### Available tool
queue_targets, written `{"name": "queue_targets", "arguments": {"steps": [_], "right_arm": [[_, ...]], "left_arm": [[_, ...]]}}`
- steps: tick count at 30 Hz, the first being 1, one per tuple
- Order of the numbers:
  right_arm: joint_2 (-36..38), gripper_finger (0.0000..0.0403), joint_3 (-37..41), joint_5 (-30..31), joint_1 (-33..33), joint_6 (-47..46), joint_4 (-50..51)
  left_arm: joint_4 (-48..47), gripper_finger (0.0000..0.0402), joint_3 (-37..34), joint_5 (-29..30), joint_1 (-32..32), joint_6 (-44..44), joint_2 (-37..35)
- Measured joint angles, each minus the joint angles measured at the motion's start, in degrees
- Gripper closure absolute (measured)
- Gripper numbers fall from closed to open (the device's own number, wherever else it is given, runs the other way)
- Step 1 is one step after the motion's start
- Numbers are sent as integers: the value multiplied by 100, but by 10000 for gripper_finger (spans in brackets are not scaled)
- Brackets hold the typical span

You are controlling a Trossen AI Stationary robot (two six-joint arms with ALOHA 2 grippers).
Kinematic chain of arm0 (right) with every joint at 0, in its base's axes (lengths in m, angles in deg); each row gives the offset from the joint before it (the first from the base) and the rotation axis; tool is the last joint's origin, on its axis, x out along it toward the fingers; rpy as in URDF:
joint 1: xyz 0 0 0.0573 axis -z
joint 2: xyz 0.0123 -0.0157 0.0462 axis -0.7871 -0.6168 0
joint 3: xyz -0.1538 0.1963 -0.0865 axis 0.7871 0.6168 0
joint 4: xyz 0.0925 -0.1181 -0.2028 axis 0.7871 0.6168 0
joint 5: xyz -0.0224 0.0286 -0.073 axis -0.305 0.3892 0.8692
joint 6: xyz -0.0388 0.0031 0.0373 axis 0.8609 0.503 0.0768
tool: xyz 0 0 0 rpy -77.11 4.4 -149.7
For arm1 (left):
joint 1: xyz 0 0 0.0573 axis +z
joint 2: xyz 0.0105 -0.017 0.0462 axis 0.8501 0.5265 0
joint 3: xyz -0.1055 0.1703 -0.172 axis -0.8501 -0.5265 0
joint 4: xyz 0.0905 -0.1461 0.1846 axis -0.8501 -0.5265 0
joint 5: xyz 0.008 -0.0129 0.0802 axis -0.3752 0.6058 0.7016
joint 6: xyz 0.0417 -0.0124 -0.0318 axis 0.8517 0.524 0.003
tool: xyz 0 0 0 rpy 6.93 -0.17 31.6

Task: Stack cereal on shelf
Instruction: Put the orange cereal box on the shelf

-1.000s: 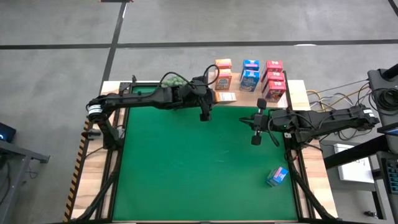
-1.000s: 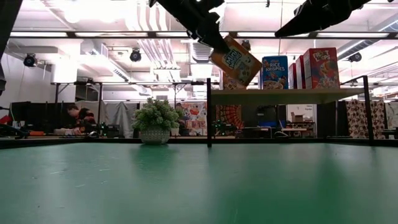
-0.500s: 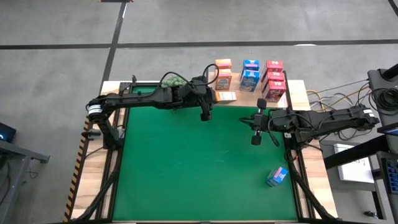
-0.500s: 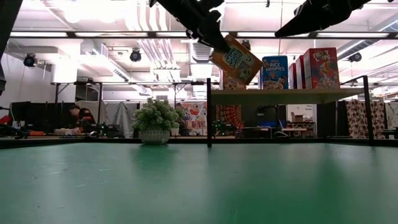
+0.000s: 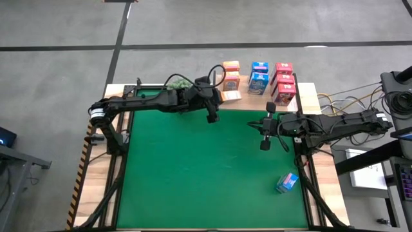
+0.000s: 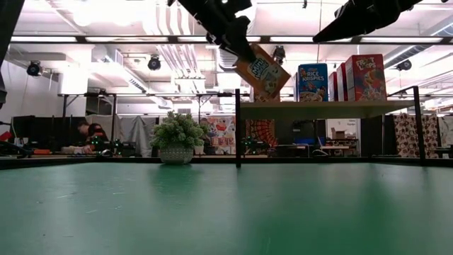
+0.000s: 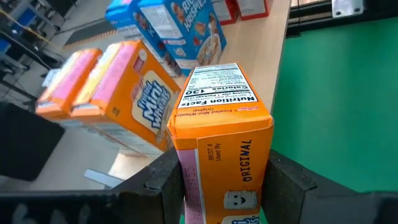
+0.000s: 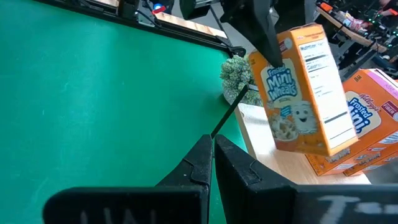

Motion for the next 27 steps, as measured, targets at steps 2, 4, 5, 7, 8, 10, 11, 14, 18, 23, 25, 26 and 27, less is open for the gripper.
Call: {"name": "queue_targets", "arguments": {"steps": [2, 4, 5, 7, 8, 10, 11, 14, 18, 23, 25, 26, 27], "right_arm": [[0, 394, 0, 1, -1, -1, 0], [0, 394, 0, 1, -1, -1, 0], [0, 394, 0, 3, -1, -5, 0], [0, 394, 0, 3, 0, -6, 0], [0, 394, 0, 3, 0, -6, 0], [0, 394, 0, 3, 0, -6, 0], [0, 394, 0, 3, 0, -6, 0], [0, 394, 0, 3, -1, -6, 0], [-2, 394, 2, 3, -1, -6, 0], [-2, 394, 2, 3, 1, -10, 9], [-2, 394, 2, 3, 0, -10, 12], [-2, 394, 2, 3, 1, -10, 10], [-2, 394, 2, 3, 1, -10, 10]], "left_arm": [[-74, 253, 0, 0, 2, -48, -2], [-163, 253, 2, 0, 12, -96, -2], [-217, 253, 2, 0, 13, -118, -2], [-257, 252, 2, -1, 15, -148, -2], [-258, 250, 2, -2, 15, -150, -13], [-246, 245, 5, -2, 15, -173, -45], [-332, 242, 57, -2, 15, -219, -59], [-1009, 233, 548, -7, 5, -428, -37], [-2045, 229, 1475, -9, 0, -579, 77], [-2655, 229, 2170, -13, 0, -573, 262], [-2687, 229, 2335, -31, 0, -576, 319], [-2702, 229, 2404, -71, 0, -606, 348], [-2715, 229, 2461, -131, 0, -641, 390]]}}
